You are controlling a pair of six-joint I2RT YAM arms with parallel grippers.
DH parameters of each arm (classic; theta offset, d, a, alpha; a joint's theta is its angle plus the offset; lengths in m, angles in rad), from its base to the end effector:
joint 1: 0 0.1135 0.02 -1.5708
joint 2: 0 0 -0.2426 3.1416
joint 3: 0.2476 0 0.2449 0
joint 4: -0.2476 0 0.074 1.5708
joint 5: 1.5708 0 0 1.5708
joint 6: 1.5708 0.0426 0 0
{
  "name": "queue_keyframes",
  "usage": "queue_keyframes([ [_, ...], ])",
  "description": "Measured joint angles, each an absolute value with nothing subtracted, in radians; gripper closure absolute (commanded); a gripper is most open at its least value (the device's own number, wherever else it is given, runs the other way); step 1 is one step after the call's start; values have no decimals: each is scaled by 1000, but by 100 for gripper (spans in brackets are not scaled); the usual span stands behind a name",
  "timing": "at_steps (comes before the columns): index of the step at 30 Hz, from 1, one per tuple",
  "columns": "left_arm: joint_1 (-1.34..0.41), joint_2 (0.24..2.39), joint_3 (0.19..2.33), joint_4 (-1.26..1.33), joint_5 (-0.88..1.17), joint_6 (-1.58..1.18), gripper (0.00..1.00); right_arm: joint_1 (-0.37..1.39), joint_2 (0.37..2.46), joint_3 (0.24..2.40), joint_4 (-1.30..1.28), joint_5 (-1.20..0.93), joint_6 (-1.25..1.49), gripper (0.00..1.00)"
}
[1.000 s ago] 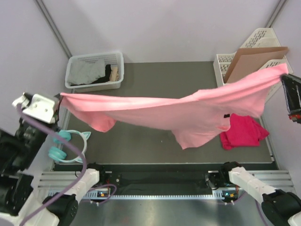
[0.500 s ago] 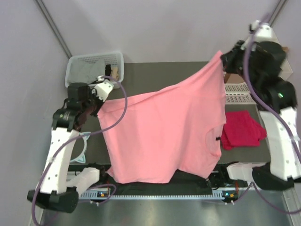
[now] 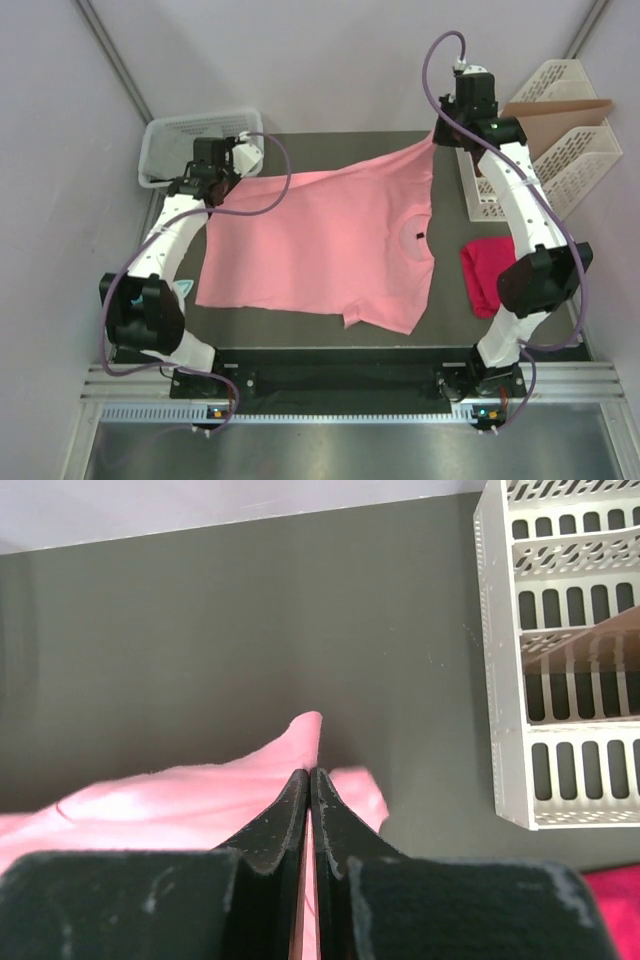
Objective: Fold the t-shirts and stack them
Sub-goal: Flatten the tshirt out, then fold the tshirt
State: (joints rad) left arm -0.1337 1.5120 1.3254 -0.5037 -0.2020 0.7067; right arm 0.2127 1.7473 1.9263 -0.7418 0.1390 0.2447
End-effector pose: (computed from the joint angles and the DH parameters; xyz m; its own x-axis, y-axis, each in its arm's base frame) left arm 0.3375 -0.0368 0.2969 -0.4947 0.7084 -0.5034 0.3925 0.6990 0.5978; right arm 0.3764 0.0753 0.3917 -0.5289 0.1312 -0.8385 0.0347 0.9905 0.1332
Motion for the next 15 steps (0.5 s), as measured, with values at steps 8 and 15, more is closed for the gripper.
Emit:
queue_keyframes([
  [8,-134,1562,1325,-406,-244,754,100,213,1745,1851,-674,133,246,100],
  [15,-134,1570,1241,-357,-258,788,100,213,1691,1686,-663,125,248,100],
])
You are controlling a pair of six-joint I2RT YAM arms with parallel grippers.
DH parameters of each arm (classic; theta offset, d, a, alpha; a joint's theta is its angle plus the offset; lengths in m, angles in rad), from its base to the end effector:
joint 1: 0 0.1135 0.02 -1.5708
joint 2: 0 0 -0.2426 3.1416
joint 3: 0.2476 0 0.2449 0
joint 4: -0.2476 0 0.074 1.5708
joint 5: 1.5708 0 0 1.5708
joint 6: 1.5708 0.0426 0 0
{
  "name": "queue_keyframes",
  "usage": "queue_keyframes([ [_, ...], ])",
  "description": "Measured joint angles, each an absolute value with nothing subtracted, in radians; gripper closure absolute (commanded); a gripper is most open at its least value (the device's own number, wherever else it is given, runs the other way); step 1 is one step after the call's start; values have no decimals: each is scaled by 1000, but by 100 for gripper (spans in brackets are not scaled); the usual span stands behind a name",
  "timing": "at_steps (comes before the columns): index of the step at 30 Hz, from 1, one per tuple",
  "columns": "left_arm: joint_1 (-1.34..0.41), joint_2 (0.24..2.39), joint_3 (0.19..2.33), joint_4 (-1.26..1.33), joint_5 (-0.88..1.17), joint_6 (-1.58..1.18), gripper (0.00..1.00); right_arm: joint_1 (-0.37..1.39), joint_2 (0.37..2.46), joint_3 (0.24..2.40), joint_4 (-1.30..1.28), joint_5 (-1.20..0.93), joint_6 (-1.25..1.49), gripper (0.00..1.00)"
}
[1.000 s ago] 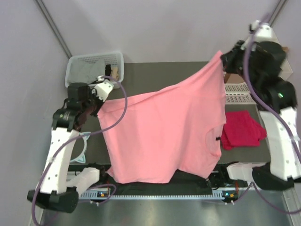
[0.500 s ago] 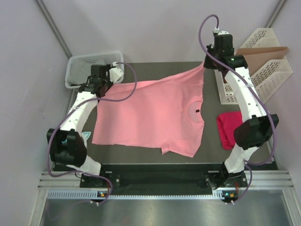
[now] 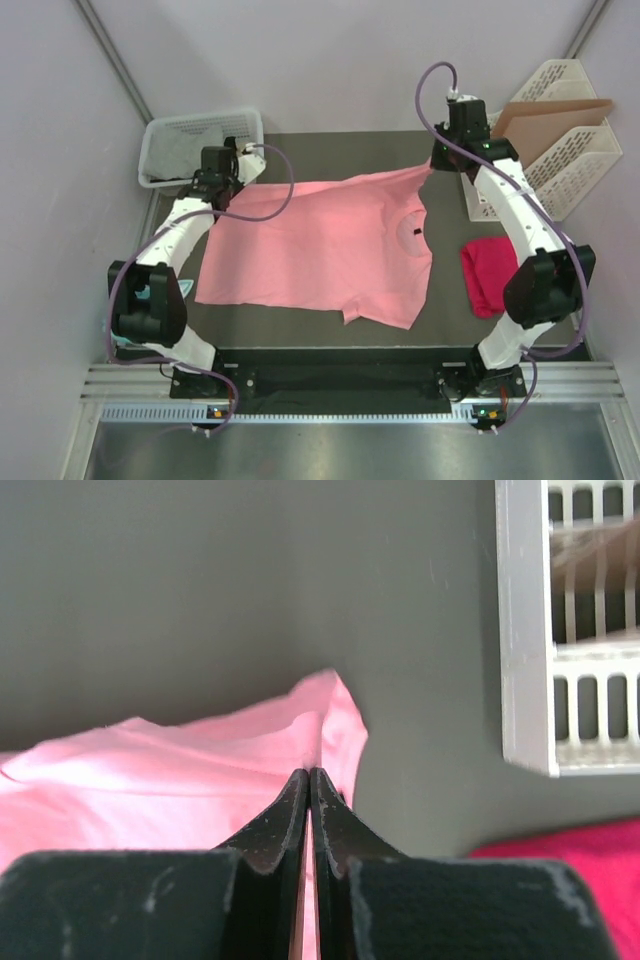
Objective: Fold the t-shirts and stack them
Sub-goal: Fold the tshirt
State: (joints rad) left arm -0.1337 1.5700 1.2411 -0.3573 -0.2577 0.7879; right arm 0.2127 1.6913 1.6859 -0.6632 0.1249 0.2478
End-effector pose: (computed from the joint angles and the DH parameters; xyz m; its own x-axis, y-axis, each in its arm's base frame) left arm 0.3513 -0.0363 0.2632 -0.4900 0.7576 -0.4312 0.3982 0.6346 0.6623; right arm 0.3707 0.0746 0.3410 -0.6153 0.1161 -0.7797 0.0382 0.9923 0.1176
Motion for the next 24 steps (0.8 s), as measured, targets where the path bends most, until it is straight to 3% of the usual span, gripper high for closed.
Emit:
queue_keyframes([
  [12,-133,1596,998,-267,-273,811,100,216,1324,1268,-616,118,263,100],
  [23,-133,1648,992,-241,-255,802,100,221,1322,1181,-612,118,274,100],
  [24,-133,1649,1005,-252,-248,801,94,221,1324,1181,-612,119,274,100],
])
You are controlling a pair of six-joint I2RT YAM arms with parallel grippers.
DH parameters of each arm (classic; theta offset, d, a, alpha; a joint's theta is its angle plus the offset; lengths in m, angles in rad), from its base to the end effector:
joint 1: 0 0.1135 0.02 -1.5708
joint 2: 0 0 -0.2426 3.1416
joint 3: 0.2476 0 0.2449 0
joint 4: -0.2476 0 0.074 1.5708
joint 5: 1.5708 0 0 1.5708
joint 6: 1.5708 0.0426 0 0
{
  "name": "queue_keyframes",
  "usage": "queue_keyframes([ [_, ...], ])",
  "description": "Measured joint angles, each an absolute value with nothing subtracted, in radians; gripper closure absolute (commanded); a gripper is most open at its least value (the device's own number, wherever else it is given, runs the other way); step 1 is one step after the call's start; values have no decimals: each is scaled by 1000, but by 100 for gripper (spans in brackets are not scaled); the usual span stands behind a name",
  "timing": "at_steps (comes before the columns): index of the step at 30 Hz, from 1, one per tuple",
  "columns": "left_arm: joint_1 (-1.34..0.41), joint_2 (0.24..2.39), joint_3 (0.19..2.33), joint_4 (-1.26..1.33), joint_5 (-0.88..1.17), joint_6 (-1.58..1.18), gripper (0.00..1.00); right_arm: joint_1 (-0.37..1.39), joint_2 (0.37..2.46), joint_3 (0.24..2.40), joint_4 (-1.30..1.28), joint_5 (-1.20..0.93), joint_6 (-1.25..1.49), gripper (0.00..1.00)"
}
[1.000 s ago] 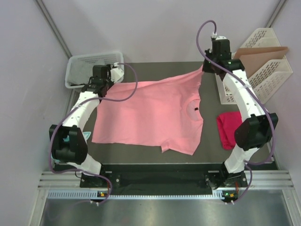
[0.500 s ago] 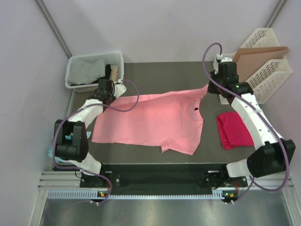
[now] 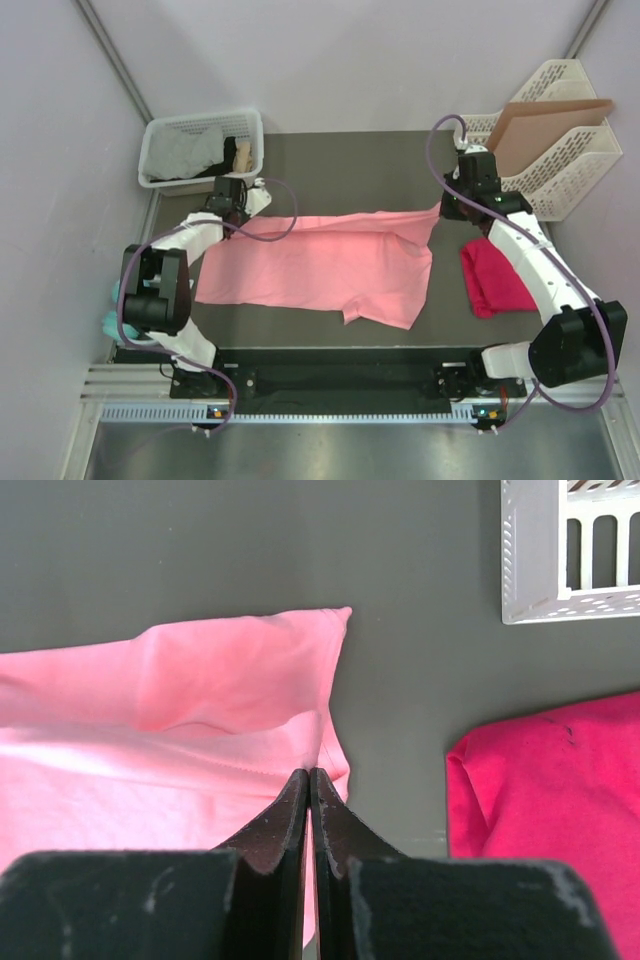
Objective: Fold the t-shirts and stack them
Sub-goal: Fold the tshirt
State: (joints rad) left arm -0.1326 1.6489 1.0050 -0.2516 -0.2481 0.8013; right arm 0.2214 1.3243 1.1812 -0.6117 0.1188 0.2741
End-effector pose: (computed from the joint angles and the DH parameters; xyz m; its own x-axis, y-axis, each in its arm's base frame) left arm 0.3353 -0.0342 0.1708 -0.5555 0.7765 -0.2973 0.5390 0.6085 0.5824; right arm 0.2831 0.0586 0.2946 -0.6797 0.1225 -0.7232 0.0521 0.9915 0.1190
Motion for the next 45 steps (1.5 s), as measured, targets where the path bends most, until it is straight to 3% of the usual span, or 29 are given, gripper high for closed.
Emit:
queue_keyframes([
  [1,-132,1654,1018,-262,-243,801,78,223,1327,1181,-610,119,275,100],
  [3,-133,1671,1034,-265,-240,803,62,226,1332,1181,-606,120,278,100],
  [4,-132,1687,1037,-265,-242,794,46,227,1336,1181,-604,120,281,100],
  [6,-129,1711,1030,-263,-250,796,35,228,1340,1181,-598,122,282,100],
  [7,-126,1718,1013,-262,-255,787,22,228,1343,1181,-591,123,284,100],
  [11,-114,1699,971,-236,-267,784,12,229,1353,1181,-581,128,284,100],
  [20,-111,1510,864,-254,-224,731,22,238,1380,1181,-567,133,284,100],
  [24,-111,1467,846,-294,-175,702,33,240,1382,1183,-567,137,284,100],
  [25,-111,1464,836,-316,-152,690,40,240,1382,1187,-564,138,284,100],
  [41,-111,1645,917,-321,-139,630,48,241,1382,1190,-566,151,284,100],
  [45,-110,1645,917,-321,-138,627,58,241,1382,1194,-566,157,284,100],
])
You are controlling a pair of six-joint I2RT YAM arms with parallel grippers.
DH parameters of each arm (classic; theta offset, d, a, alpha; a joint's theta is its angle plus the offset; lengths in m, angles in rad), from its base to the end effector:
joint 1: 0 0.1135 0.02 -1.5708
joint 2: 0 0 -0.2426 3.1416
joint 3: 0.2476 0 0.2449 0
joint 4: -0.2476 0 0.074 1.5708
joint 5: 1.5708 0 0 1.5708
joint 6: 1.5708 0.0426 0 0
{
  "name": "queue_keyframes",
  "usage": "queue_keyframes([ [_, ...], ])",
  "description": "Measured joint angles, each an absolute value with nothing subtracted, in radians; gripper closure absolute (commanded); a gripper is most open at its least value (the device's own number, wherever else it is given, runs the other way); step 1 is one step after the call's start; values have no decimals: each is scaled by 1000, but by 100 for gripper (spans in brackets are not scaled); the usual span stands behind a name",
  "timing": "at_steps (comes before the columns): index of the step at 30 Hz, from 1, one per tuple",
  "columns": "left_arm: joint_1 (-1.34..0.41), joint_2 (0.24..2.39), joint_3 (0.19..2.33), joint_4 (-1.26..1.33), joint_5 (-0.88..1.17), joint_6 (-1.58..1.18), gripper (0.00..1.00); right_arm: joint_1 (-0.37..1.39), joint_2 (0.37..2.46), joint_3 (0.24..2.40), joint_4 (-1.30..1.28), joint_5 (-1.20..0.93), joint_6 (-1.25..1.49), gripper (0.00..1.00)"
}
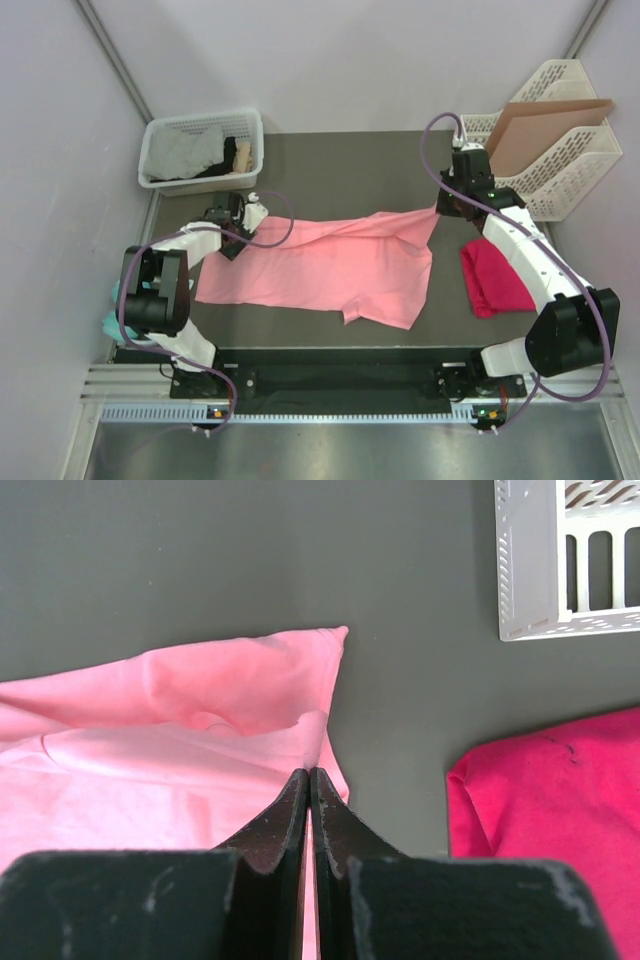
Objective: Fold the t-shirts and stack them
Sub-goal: Fold the tshirt
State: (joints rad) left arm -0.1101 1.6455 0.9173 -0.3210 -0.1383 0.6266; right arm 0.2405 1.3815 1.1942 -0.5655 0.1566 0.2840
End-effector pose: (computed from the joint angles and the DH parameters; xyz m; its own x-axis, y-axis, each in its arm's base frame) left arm 0.3119 -0.0286 0.1415 -0.6743 0.6589 -0.3335 0.5382 0.7477 0.3890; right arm 0.2964 0.0658 0.2872 -0.6724 0.1201 -0.7304 0.0663 0.9926 0.1021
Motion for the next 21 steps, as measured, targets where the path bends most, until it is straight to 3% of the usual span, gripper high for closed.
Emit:
queue_keyframes([
  [3,-103,1647,918,-321,-136,626,69,241,1382,1194,-567,157,284,100],
  [4,-99,1650,919,-322,-134,625,76,241,1382,1194,-567,157,284,100],
  [7,-79,1673,935,-327,-126,628,85,241,1382,1194,-567,157,284,100],
  [13,-53,1696,971,-352,-114,632,86,241,1382,1194,-567,158,284,100],
  [17,-49,1696,979,-362,-109,633,99,241,1382,1194,-567,160,284,100],
  [21,-48,1703,990,-374,-103,639,100,241,1382,1195,-567,160,283,100],
])
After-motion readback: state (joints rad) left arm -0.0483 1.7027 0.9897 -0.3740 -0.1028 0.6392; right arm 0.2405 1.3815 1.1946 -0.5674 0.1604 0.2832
